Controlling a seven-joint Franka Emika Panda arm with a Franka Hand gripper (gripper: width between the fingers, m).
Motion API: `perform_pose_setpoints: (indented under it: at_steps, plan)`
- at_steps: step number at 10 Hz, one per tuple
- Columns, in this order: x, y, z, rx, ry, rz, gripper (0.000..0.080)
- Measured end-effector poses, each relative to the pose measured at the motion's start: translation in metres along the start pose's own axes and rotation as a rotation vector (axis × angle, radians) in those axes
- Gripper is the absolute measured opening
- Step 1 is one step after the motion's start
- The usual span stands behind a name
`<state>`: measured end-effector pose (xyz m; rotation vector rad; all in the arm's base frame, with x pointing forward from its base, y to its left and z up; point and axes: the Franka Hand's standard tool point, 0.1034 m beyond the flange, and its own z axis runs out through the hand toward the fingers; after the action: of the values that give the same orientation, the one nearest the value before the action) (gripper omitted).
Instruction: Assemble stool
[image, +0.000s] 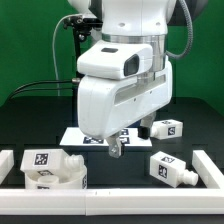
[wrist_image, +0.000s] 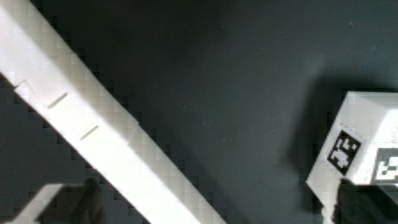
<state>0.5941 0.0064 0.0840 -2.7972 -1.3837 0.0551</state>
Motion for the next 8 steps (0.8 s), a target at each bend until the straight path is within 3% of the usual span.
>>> perform_pose_setpoints:
  at_steps: [5, 6, 8]
  plan:
    - [0.002, -0.002, 0.002, -0.005, 0.005, 0.001, 0.0650]
    - [0.010, -0.016, 0.007, -0.014, 0.023, 0.015, 0.0650]
    - [0.027, -0.043, 0.002, -0.007, 0.029, 0.039, 0.0650]
